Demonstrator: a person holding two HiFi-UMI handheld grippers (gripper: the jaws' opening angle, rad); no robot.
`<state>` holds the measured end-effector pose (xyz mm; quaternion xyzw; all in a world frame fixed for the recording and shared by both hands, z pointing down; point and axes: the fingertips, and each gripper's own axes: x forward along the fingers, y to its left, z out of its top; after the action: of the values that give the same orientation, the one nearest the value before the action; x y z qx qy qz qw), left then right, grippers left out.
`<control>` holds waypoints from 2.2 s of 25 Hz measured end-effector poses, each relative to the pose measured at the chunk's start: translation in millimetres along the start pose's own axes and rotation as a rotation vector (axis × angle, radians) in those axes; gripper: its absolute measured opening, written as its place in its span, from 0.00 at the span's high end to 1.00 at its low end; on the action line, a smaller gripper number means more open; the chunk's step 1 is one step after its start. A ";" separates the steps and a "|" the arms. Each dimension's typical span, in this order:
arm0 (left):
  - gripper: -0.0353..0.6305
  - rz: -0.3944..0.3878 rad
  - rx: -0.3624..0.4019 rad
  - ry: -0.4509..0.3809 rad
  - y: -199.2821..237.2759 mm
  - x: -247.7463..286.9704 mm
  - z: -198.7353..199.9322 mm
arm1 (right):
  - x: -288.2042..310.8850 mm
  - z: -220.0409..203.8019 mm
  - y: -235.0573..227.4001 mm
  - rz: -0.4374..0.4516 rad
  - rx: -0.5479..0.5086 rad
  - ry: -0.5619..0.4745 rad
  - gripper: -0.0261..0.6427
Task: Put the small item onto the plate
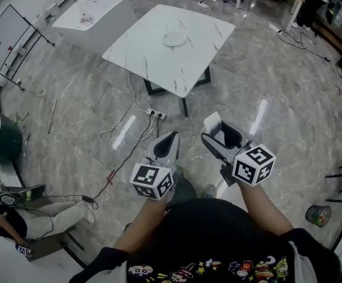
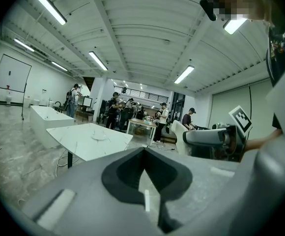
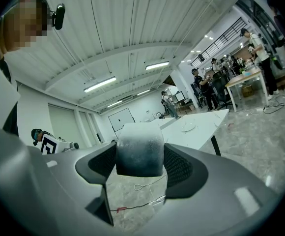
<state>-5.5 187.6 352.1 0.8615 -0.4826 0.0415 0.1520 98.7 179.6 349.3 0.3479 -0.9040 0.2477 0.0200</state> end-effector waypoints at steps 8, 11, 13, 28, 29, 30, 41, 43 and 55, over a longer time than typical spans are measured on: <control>0.94 -0.028 0.006 -0.004 55.5 19.3 20.5 | 55.6 13.7 -0.5 -0.025 0.001 -0.003 0.47; 0.94 -0.048 0.006 0.003 71.5 27.5 24.1 | 72.1 17.0 -2.5 -0.043 0.008 -0.007 0.47; 0.94 -0.057 0.007 0.004 82.1 31.5 25.3 | 83.0 17.6 -3.2 -0.048 0.007 -0.007 0.47; 0.94 -0.137 0.017 -0.003 130.7 39.0 43.9 | 131.6 30.2 9.7 -0.116 -0.012 -0.031 0.47; 0.94 -0.142 0.021 -0.005 133.8 39.1 45.5 | 134.4 31.3 10.9 -0.120 -0.016 -0.035 0.47; 0.94 -0.147 0.025 -0.006 137.0 39.7 46.6 | 137.3 31.9 11.6 -0.124 -0.018 -0.038 0.47; 0.94 -0.167 0.027 0.019 150.4 52.5 45.9 | 155.2 32.4 5.9 -0.135 -0.006 -0.031 0.47; 0.94 -0.166 0.028 0.017 151.4 55.6 46.2 | 158.6 31.0 1.6 -0.131 -0.004 -0.026 0.47; 0.94 -0.124 0.012 0.021 163.6 88.9 49.0 | 185.9 43.2 -30.7 -0.087 -0.006 0.000 0.47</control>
<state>-100.1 20.1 361.2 0.8901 -0.4266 0.0440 0.1542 -16.5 25.0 363.5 0.3867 -0.8887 0.2441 0.0318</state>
